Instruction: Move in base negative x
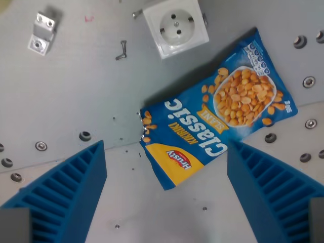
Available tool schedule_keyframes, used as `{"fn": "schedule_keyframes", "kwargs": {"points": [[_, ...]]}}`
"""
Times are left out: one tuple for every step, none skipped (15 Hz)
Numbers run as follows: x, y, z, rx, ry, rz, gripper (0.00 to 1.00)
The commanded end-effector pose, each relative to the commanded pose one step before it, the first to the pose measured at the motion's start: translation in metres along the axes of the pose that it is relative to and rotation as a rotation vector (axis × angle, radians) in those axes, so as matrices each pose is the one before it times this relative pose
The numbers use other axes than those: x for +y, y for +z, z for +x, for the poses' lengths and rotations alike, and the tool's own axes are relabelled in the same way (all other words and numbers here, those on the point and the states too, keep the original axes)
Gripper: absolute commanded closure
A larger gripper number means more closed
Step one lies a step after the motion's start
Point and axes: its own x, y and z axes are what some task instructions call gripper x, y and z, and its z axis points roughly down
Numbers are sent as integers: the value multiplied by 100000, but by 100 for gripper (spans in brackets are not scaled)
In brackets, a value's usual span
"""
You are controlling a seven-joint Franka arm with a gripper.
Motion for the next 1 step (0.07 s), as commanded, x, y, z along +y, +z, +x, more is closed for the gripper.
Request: {"fn": "schedule_keyframes", "kwargs": {"points": [[1017,198,-2572,10083,-1423,569,0]]}}
